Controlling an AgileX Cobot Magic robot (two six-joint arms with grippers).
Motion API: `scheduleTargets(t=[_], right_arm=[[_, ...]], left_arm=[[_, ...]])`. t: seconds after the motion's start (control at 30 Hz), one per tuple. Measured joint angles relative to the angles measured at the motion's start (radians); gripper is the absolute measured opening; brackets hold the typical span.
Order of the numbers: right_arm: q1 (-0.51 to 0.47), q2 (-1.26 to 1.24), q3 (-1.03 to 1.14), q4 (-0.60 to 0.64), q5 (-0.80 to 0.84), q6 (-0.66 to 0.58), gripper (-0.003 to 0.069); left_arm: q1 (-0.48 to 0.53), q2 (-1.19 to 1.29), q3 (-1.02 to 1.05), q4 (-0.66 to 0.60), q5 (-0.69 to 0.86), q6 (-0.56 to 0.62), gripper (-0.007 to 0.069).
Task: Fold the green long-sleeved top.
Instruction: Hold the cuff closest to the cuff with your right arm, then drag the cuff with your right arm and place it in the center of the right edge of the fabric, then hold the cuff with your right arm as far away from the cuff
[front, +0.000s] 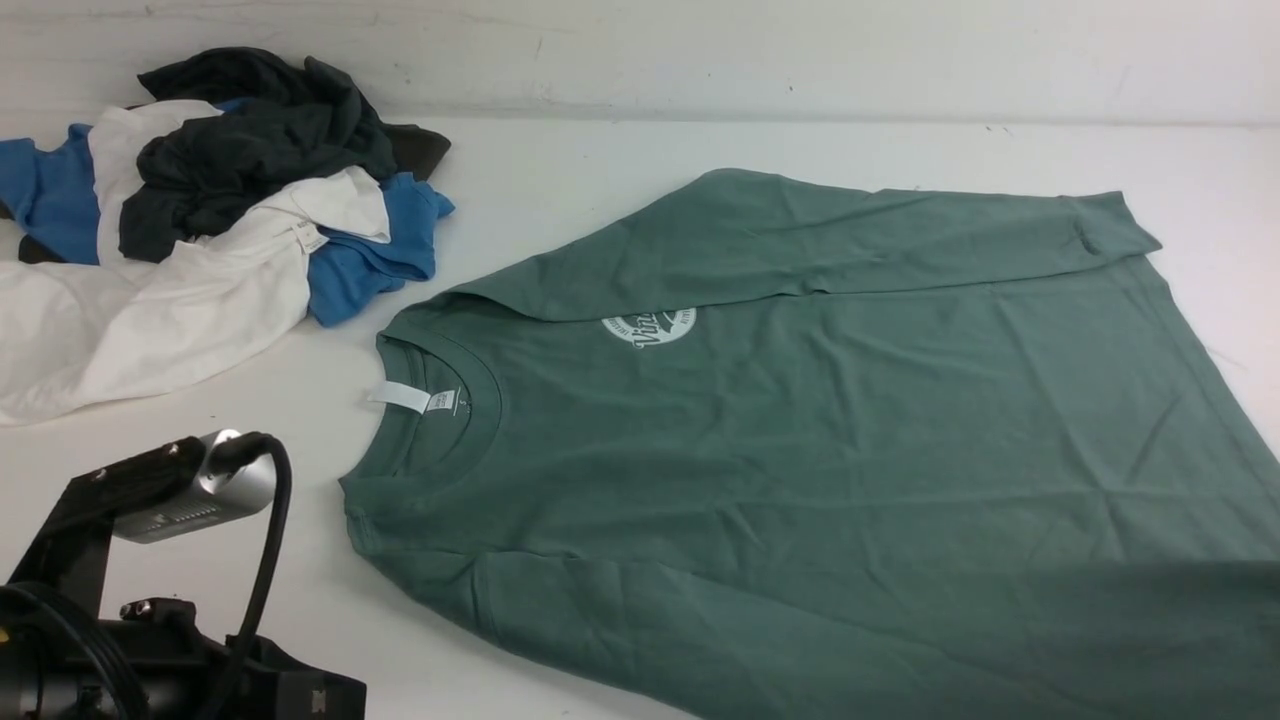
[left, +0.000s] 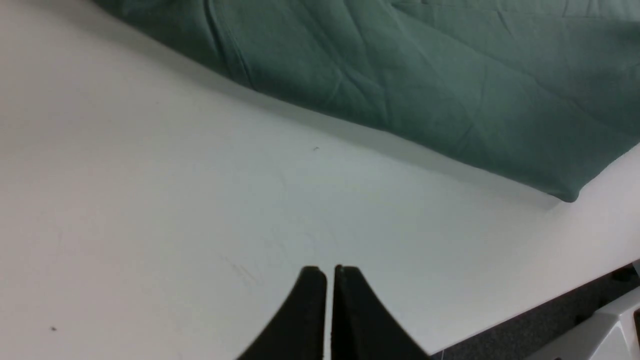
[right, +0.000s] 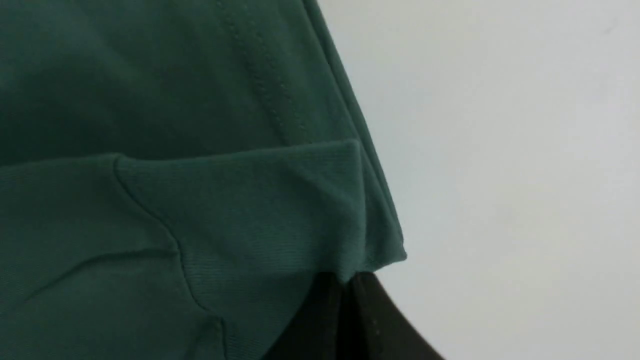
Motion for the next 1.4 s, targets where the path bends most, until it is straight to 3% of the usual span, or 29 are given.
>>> scheduleTargets(t=[0.13, 0.33, 0.5, 0.9, 1.0, 1.23, 1.4], right_arm=[[0.019, -0.079, -0.032, 0.001, -0.03, -0.01, 0.0], [0.133, -0.114, -0.185, -0.002, -0.113, -0.141, 0.0], [0.221, -0.083, -0.323, 0.006, -0.228, -0.167, 0.0], [0.242, 0.359, -0.671, 0.006, -0.263, -0.077, 0.0025], [0.242, 0.469, -0.75, 0.006, -0.239, -0.072, 0.0093], [0.242, 0.565, -0.941, 0.006, -0.038, -0.066, 0.0369], [0.242, 0.562, -1.105, 0.009, 0.121, -0.066, 0.0414]], left_arm=[[0.0, 0.0, 0.0, 0.0, 0.0, 0.0, 0.001], [0.0, 0.0, 0.0, 0.0, -0.001, 0.0, 0.001], [0.0, 0.0, 0.0, -0.001, -0.009, 0.0, 0.001], [0.0, 0.0, 0.0, -0.004, -0.059, -0.023, 0.0036], [0.0, 0.0, 0.0, -0.004, -0.079, -0.055, 0.0065], [0.0, 0.022, -0.055, 0.018, -0.095, -0.087, 0.0197], [0.0, 0.115, -0.179, 0.086, -0.062, -0.113, 0.0274]])
